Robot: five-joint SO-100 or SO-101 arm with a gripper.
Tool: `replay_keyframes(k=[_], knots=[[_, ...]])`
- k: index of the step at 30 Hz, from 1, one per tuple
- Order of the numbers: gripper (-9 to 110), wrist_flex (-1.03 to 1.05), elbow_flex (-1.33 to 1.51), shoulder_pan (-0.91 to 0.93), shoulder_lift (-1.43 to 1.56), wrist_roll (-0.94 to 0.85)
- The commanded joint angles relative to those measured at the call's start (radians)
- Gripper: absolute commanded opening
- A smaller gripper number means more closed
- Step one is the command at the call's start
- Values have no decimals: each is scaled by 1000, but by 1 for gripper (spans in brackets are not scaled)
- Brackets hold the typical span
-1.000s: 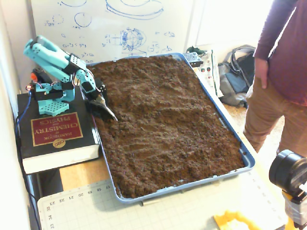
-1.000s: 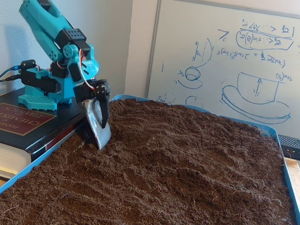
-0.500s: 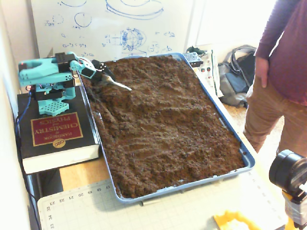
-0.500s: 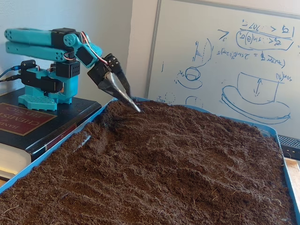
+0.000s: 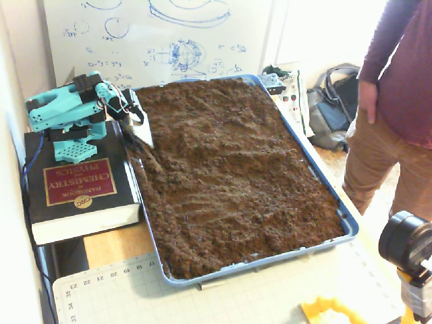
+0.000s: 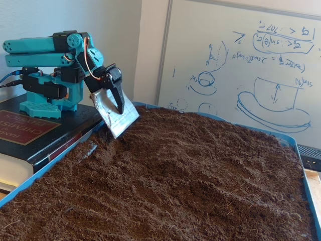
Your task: Build a berm.
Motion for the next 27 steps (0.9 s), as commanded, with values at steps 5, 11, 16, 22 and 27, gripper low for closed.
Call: replay_keyframes(k=[5,11,16,22,27], knots=[[1,57,-25,-72,37,34],[0,49,-23,-72,37,34],[1,51,-23,-83,37,34],[1,55,-23,-71,35,37],[1,55,-23,-71,35,35]])
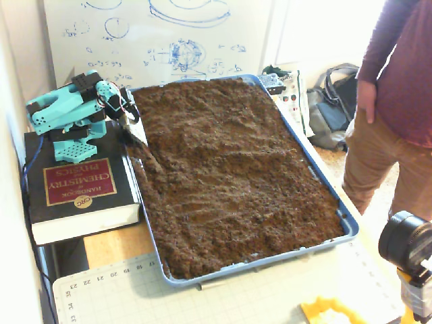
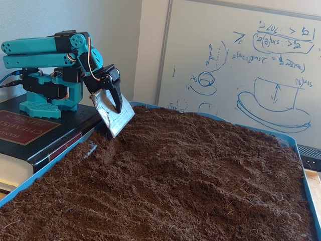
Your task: Build a berm.
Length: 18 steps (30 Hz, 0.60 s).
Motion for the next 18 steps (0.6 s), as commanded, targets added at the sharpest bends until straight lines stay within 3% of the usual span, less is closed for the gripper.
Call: replay_keyframes(k=[1,18], knots=[[1,3,-23,2,34,11],[1,-6,-31,-2,23,8]])
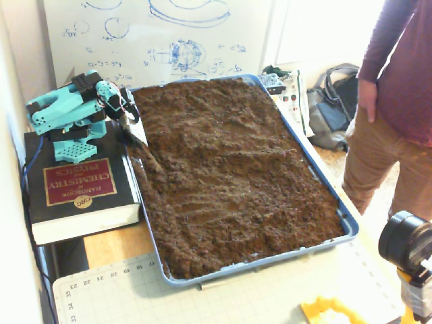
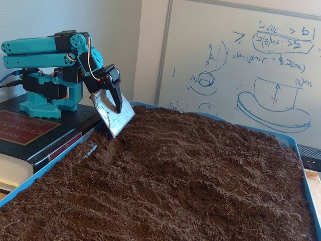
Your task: Build a berm.
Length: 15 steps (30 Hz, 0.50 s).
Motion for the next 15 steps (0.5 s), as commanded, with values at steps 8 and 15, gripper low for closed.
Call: replay_keyframes(k=[8,15], knots=[[0,-184,-97,-8,-347,5],[0,-410,-163,-3,-772,8]])
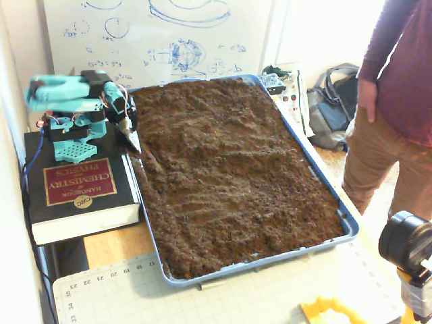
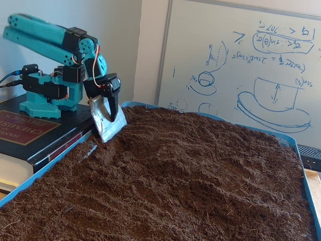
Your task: Build a berm.
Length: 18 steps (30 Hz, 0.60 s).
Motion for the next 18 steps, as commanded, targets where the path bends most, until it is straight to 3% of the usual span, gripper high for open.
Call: replay_keyframes(k=[1,7,18], knots=[[0,-91,-115,0,-158,8],[0,-120,-250,5,-298,9],[0,-121,-732,3,-962,8]])
